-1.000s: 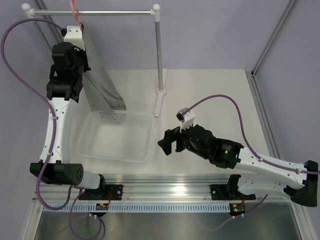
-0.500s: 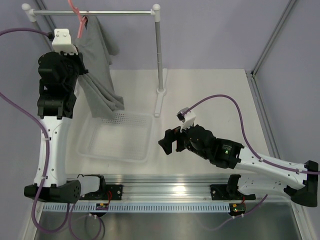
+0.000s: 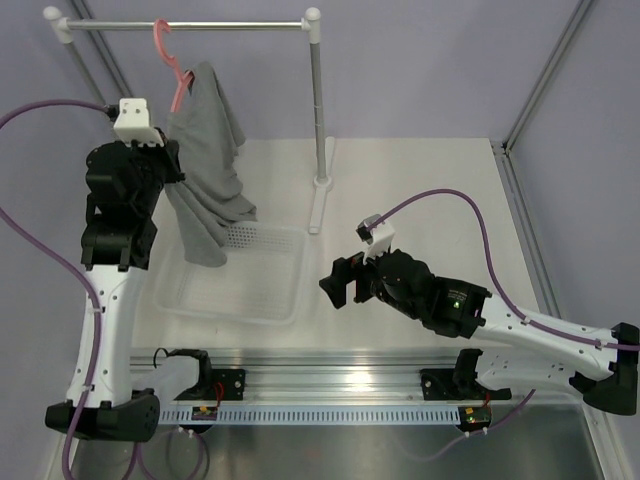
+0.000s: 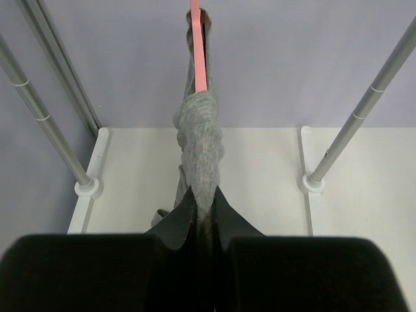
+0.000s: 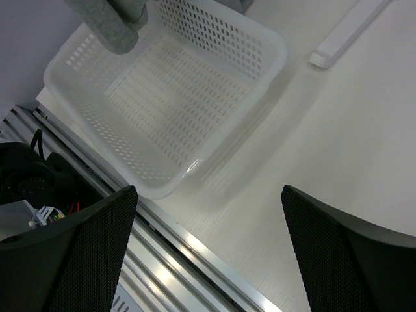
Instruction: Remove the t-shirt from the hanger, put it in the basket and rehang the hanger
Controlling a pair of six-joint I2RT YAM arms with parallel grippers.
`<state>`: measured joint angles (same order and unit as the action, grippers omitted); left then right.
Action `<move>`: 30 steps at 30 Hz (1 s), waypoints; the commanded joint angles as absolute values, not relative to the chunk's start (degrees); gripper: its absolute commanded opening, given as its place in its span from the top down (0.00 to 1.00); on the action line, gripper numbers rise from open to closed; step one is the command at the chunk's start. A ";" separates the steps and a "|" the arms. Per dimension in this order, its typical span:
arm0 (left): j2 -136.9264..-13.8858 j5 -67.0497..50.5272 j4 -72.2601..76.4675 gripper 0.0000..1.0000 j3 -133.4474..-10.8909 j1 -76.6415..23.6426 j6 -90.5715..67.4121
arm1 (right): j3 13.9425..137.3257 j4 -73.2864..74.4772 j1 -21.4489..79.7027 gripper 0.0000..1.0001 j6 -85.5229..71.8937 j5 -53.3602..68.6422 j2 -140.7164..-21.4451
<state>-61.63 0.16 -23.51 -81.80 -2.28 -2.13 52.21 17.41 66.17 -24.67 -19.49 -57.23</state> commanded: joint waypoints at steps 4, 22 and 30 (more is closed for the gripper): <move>-52.04 -6.41 -14.15 1.00 -81.12 -2.11 -6.14 | 52.74 12.84 66.53 0.01 -20.13 -17.67 -55.37; -35.08 -32.59 -16.70 1.00 -81.47 -2.11 -21.79 | 55.44 17.83 66.45 0.00 -21.08 -33.93 -46.86; -33.49 -42.27 -7.14 1.00 -79.99 -2.11 -31.36 | 58.09 20.12 66.53 0.01 -18.90 -16.63 -35.43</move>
